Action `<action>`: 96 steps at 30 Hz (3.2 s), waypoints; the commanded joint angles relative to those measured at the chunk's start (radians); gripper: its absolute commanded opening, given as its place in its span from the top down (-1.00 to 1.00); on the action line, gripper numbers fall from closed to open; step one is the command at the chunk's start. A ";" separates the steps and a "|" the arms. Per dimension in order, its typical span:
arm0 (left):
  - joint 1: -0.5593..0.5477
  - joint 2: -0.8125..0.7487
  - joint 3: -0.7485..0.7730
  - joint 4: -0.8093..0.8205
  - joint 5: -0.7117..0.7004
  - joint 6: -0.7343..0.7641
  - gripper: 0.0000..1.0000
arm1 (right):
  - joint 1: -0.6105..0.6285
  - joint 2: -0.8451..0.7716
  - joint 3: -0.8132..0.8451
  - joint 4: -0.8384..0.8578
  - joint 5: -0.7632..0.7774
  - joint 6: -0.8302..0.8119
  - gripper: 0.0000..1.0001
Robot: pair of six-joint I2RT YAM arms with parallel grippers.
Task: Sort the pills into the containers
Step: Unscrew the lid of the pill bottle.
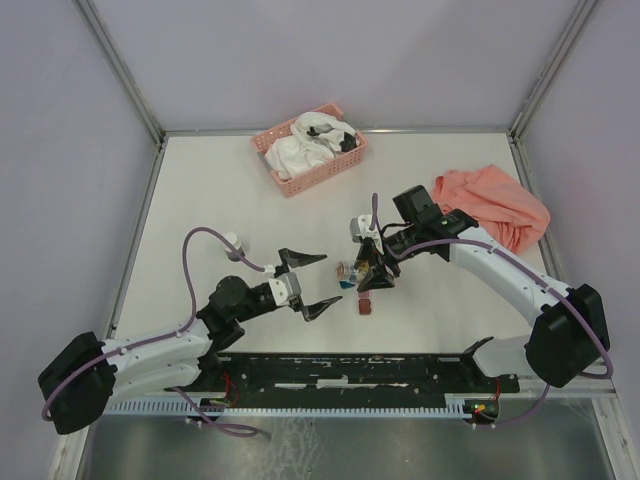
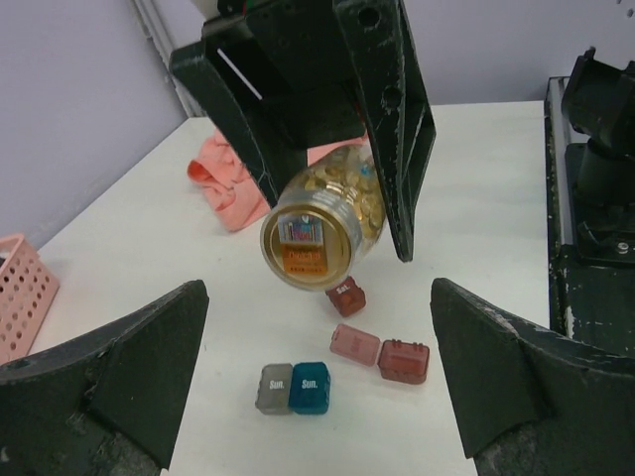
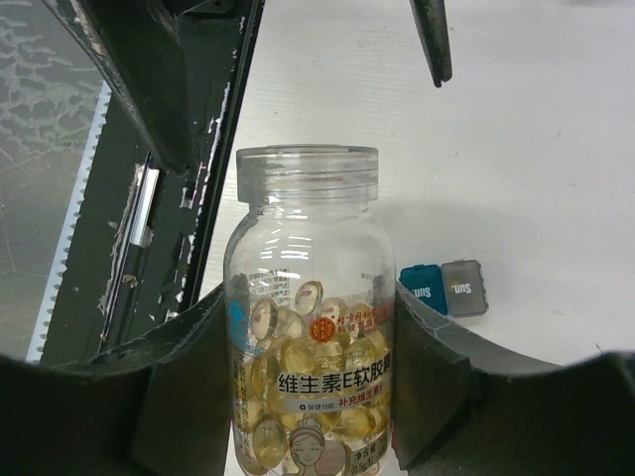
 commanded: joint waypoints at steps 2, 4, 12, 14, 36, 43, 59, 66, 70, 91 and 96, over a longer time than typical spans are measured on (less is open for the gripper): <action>0.026 0.041 0.084 0.068 0.134 0.044 -0.99 | -0.001 -0.007 0.041 -0.001 -0.033 -0.022 0.96; 0.029 0.055 0.095 0.065 0.151 0.051 -0.99 | 0.000 -0.008 0.041 -0.002 -0.034 -0.024 0.97; 0.034 0.126 0.145 0.019 0.186 0.101 -0.91 | 0.000 -0.005 0.043 -0.006 -0.037 -0.026 0.96; 0.034 0.145 0.157 0.015 0.200 0.112 -0.89 | 0.000 -0.005 0.043 -0.006 -0.038 -0.026 0.96; 0.054 0.182 0.174 0.047 0.224 0.041 -0.21 | 0.000 -0.006 0.043 -0.009 -0.042 -0.026 0.97; 0.056 0.189 0.191 0.049 0.258 -0.065 0.42 | -0.001 -0.001 0.043 -0.009 -0.041 -0.026 0.96; -0.005 0.094 0.282 -0.203 -0.013 -0.857 0.95 | -0.001 0.020 0.052 0.008 0.006 0.020 0.96; -0.052 0.066 0.298 -0.328 -0.129 -0.953 0.95 | 0.001 0.028 0.052 0.012 0.004 0.030 0.96; -0.053 0.072 0.289 -0.317 -0.101 -0.869 -0.03 | 0.000 0.019 0.049 0.012 -0.008 0.025 0.96; -0.012 -0.207 0.072 -0.150 0.125 0.017 -0.99 | 0.000 0.023 0.056 -0.043 -0.054 -0.050 0.96; 0.023 -0.095 0.142 -0.142 0.198 -0.027 -0.99 | 0.000 0.019 0.057 -0.049 -0.054 -0.056 0.97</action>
